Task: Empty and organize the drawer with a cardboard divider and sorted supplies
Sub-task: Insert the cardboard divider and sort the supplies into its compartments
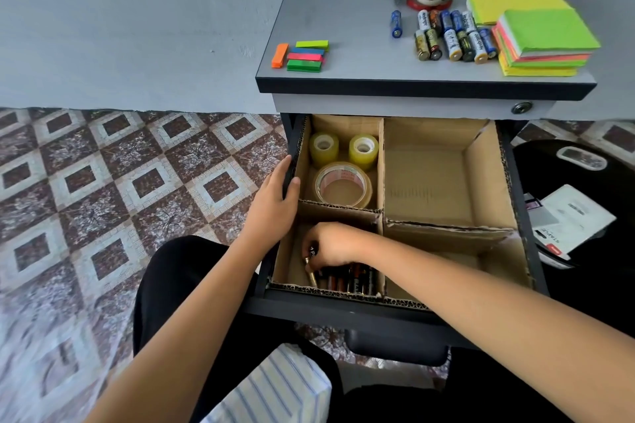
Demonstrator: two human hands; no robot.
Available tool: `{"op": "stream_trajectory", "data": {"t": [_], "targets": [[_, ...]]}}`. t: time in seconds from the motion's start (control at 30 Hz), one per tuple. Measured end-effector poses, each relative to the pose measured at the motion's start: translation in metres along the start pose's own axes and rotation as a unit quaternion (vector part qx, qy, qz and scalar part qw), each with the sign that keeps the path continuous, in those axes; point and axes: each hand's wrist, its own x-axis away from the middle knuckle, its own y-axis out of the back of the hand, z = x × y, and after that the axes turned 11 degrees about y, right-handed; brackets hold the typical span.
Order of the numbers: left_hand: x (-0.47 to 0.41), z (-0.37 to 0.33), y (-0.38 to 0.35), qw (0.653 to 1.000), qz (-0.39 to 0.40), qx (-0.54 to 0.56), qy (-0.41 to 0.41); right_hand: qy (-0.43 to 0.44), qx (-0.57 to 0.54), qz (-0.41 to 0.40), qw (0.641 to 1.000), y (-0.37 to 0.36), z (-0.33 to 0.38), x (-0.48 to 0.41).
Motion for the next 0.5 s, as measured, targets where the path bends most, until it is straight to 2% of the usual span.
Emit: {"op": "stream_trajectory", "data": {"t": [0.23,0.4,0.5], "targets": [[-0.0007,0.0029,-0.0015,1.000,0.000,0.019,0.005,-0.031,0.070,0.016,0.997,-0.0027,-0.0051,-0.0023],[-0.0013,0.0041,-0.0022,1.000,0.000,0.025,0.005,-0.006,0.121,0.020,0.992,0.0021,-0.0036,-0.0001],[-0.0017,0.0048,-0.0030,1.000,0.002,0.027,0.004,0.014,0.162,-0.003,0.987,0.0058,-0.0022,0.0030]]}}
